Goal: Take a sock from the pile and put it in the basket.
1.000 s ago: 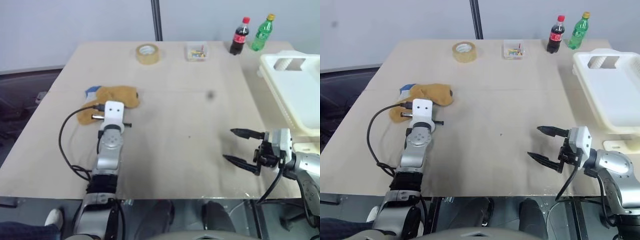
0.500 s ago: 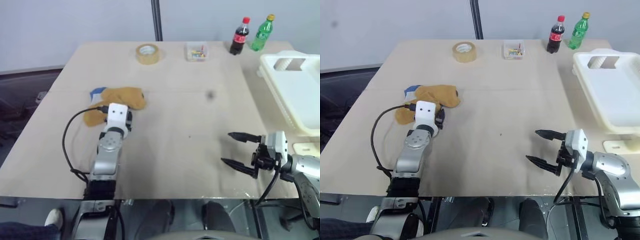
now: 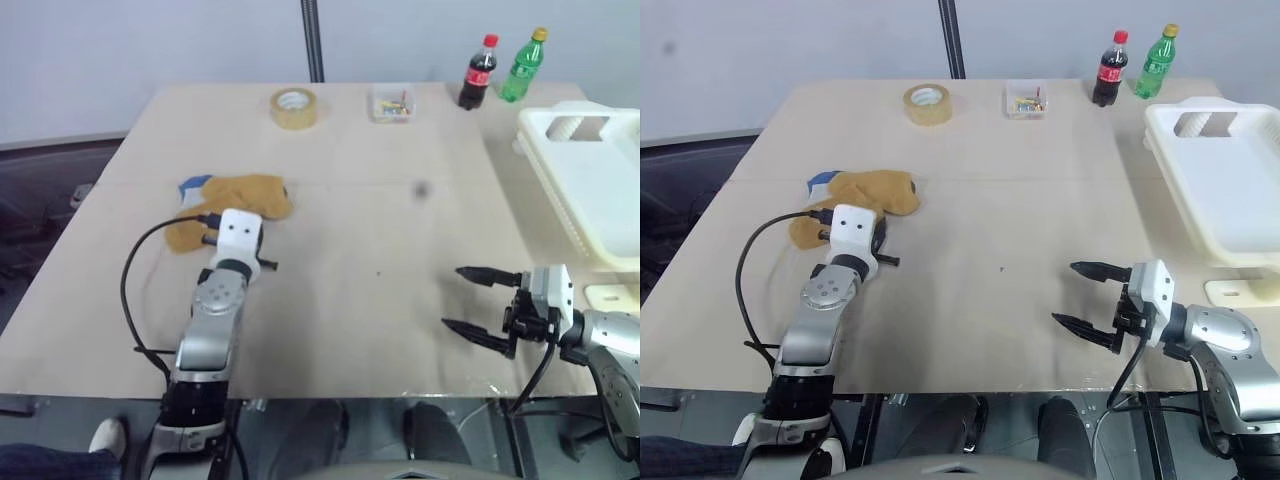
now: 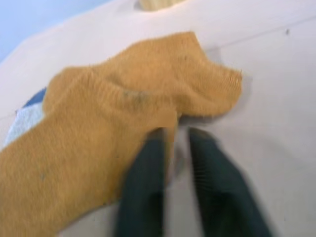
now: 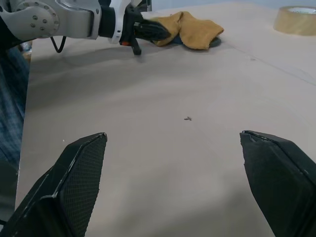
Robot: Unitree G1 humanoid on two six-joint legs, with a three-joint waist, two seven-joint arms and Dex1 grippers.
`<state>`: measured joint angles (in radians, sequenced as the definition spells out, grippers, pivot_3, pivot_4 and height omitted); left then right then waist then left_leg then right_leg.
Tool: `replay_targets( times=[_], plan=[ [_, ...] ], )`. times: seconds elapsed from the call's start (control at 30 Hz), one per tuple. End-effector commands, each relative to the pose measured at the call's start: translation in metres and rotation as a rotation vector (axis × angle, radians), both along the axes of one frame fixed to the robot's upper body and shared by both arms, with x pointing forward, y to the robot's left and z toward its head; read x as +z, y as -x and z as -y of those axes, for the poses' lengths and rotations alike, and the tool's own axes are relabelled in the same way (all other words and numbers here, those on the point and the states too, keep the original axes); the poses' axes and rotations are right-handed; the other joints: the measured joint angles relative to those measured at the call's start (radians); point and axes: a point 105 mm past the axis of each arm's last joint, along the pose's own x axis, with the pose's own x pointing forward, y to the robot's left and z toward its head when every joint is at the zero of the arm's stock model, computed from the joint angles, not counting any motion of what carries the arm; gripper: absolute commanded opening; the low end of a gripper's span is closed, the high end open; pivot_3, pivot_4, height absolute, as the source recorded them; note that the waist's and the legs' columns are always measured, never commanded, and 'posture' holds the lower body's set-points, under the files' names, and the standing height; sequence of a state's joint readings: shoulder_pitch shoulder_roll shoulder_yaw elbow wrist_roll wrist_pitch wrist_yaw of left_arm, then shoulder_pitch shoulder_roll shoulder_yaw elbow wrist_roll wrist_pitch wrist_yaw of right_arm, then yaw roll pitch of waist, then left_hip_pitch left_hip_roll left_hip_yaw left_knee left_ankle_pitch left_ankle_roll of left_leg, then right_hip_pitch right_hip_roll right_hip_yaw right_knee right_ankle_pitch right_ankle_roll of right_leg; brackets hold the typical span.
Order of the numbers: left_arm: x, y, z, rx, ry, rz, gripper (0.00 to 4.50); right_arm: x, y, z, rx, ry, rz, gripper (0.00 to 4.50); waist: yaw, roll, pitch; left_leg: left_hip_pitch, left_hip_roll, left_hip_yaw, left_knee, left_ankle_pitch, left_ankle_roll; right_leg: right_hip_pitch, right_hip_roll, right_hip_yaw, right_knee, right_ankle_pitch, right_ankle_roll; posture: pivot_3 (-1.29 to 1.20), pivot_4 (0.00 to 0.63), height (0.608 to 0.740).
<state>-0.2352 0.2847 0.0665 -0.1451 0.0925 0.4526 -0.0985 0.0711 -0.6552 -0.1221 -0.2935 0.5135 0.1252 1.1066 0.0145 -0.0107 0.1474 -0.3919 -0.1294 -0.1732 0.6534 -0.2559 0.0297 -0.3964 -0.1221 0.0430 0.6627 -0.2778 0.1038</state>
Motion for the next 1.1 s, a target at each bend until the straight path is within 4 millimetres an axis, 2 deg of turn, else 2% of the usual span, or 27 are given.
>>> replay_targets(
  times=[0.03, 0.2, 0.23, 0.3, 0.47, 0.63, 0.67, 0.73, 0.87, 0.9, 1.1],
  plan=[
    [0.013, -0.003, -0.008, 0.04, -0.024, 0.048, 0.07, 0.003, -0.001, 0.0, 0.004, 0.003, 0.032, 4.5, 0.0, 0.0, 0.0, 0.0, 0.0, 0.0, 0.0, 0.0, 0.0, 0.0, 0.0, 0.0, 0.0, 0.0, 0.0, 0.0, 0.15, 0.74],
    [0.013, -0.007, 0.001, -0.017, -0.026, 0.04, 0.07, 0.001, -0.001, -0.001, 0.004, 0.006, 0.034, 4.5, 0.0, 0.0, 0.0, 0.0, 0.0, 0.0, 0.0, 0.0, 0.0, 0.0, 0.0, 0.0, 0.0, 0.0, 0.0, 0.0, 0.15, 0.74],
    [0.015, -0.006, 0.004, -0.042, -0.037, 0.048, 0.56, 0.001, -0.001, -0.001, 0.003, 0.006, 0.034, 4.5, -0.001, 0.0, 0.0, 0.0, 0.0, 0.0, 0.0, 0.0, 0.0, 0.0, 0.0, 0.0, 0.0, 0.0, 0.0, 0.0, 0.15, 0.74],
    [0.017, -0.008, 0.007, -0.039, -0.029, 0.06, 0.98, 0.0, -0.001, 0.0, 0.001, 0.009, 0.035, 4.5, -0.001, 0.0, 0.0, 0.0, 0.0, 0.0, 0.0, 0.0, 0.0, 0.0, 0.0, 0.0, 0.0, 0.0, 0.0, 0.0, 0.15, 0.74],
    [0.016, -0.012, 0.004, -0.019, -0.068, 0.058, 3.15, 0.0, -0.001, 0.001, -0.005, 0.017, 0.035, 4.5, 0.0, 0.0, 0.0, 0.0, 0.0, 0.0, 0.0, 0.0, 0.0, 0.0, 0.0, 0.0, 0.0, 0.0, 0.0, 0.0, 0.15, 0.74],
    [0.016, -0.016, -0.002, 0.023, -0.068, 0.072, 3.15, -0.002, -0.002, 0.003, -0.013, 0.027, 0.036, 4.5, 0.0, 0.0, 0.0, 0.0, 0.0, 0.0, 0.0, 0.0, 0.0, 0.0, 0.0, 0.0, 0.0, 0.0, 0.0, 0.0, 0.15, 0.74],
    [0.017, -0.017, -0.002, 0.03, -0.07, 0.078, 2.71, -0.002, -0.002, 0.003, -0.015, 0.027, 0.038, 4.5, 0.0, 0.0, 0.0, 0.0, 0.0, 0.0, 0.0, 0.0, 0.0, 0.0, 0.0, 0.0, 0.0, 0.0, 0.0, 0.0, 0.15, 0.74],
    [0.017, -0.017, -0.003, 0.037, -0.074, 0.086, 2.3, -0.002, -0.002, 0.003, -0.017, 0.028, 0.04, 4.5, 0.0, 0.0, 0.0, 0.0, 0.0, 0.0, 0.0, 0.0, 0.0, 0.0, 0.0, 0.0, 0.0, 0.0, 0.0, 0.0, 0.15, 0.74],
    [0.017, -0.017, -0.003, 0.045, -0.073, 0.087, 0.38, -0.003, -0.001, 0.003, -0.021, 0.03, 0.041, 4.5, 0.0, 0.0, 0.0, 0.0, 0.0, 0.0, 0.0, 0.0, 0.0, 0.0, 0.0, 0.0, 0.0, 0.0, 0.0, 0.0, 0.15, 0.74],
    [0.016, -0.017, -0.003, 0.045, -0.072, 0.085, 0.02, -0.003, -0.001, 0.003, -0.022, 0.027, 0.04, 4.5, 0.0, 0.0, 0.0, 0.0, 0.0, 0.0, 0.0, 0.0, 0.0, 0.0, 0.0, 0.0, 0.0, 0.0, 0.0, 0.0, 0.15, 0.74],
    [0.016, -0.016, 0.002, 0.017, -0.057, 0.086, 0.02, -0.002, -0.002, 0.003, -0.025, 0.022, 0.041, 4.5, 0.0, 0.0, 0.0, 0.0, 0.0, 0.0, 0.0, 0.0, 0.0, 0.0, 0.0, 0.0, 0.0, 0.0, 0.0, 0.0, 0.15, 0.74]
  ],
)
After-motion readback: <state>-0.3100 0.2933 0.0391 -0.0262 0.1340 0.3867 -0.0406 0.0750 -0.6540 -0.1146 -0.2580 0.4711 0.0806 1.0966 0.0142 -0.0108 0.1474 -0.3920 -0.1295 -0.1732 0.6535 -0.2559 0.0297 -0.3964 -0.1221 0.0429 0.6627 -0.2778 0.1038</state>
